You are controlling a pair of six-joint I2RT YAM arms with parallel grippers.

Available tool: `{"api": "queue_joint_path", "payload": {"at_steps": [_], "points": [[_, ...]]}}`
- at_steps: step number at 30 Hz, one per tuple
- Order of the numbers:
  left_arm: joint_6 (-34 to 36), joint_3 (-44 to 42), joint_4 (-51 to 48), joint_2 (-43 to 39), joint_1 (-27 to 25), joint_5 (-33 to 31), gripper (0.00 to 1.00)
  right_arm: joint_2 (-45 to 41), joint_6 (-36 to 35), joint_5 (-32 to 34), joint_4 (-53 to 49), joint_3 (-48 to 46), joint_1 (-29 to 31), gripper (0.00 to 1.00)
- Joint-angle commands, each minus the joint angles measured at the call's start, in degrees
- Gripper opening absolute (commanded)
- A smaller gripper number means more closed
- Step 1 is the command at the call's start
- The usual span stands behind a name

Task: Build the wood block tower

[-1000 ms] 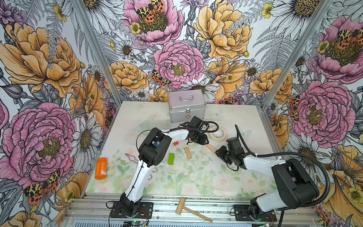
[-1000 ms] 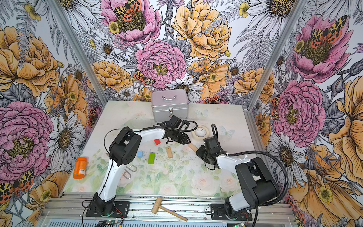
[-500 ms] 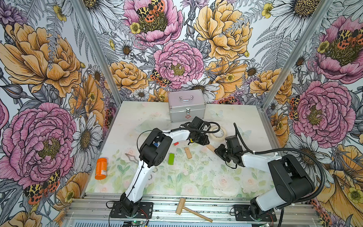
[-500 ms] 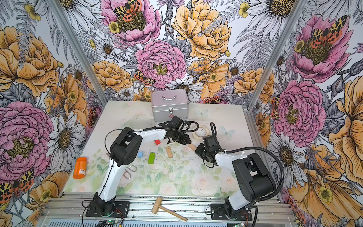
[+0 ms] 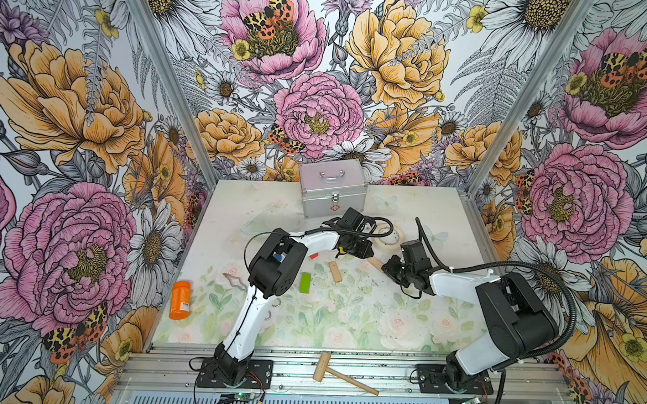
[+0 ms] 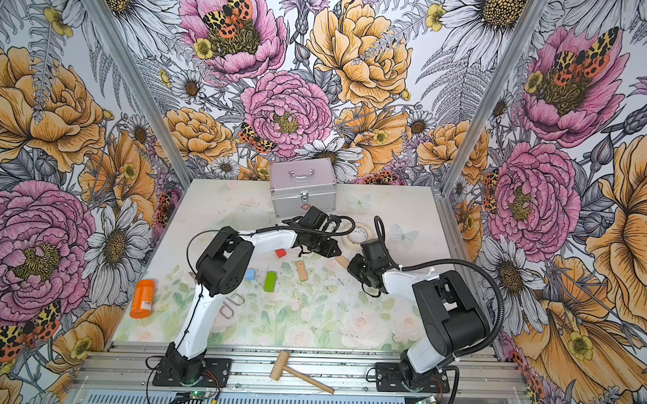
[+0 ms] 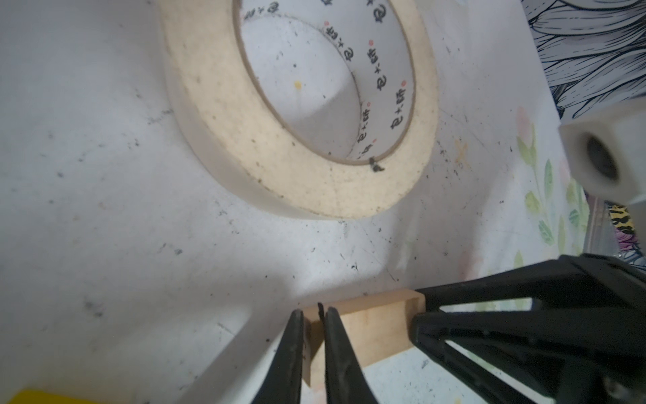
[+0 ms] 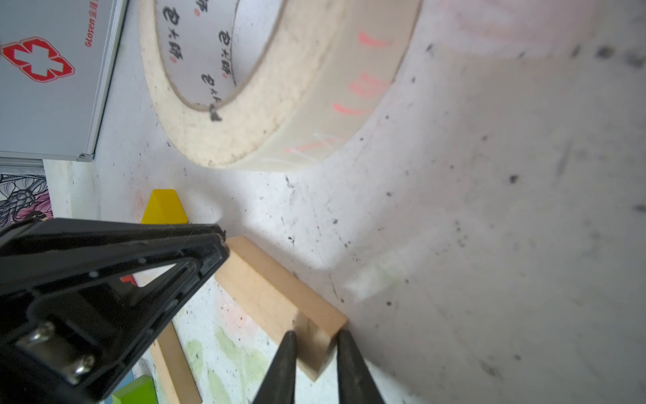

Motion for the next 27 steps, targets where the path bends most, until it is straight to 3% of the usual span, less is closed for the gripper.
{"api": "queue_joint_path", "payload": {"at_steps": [1, 27], "points": [[0.6, -0.8, -3.5, -0.8, -0.7, -1.7, 0.15, 1.5, -0.1, -0.6, 0.1, 1.3, -0.4, 0.21], [-1.0, -9.0, -5.3, -6.2, -1.1, -2.8, 0.13, 6.2, -2.9, -3.4, -2.4, 4.9, -0.2, 0.22]]}}
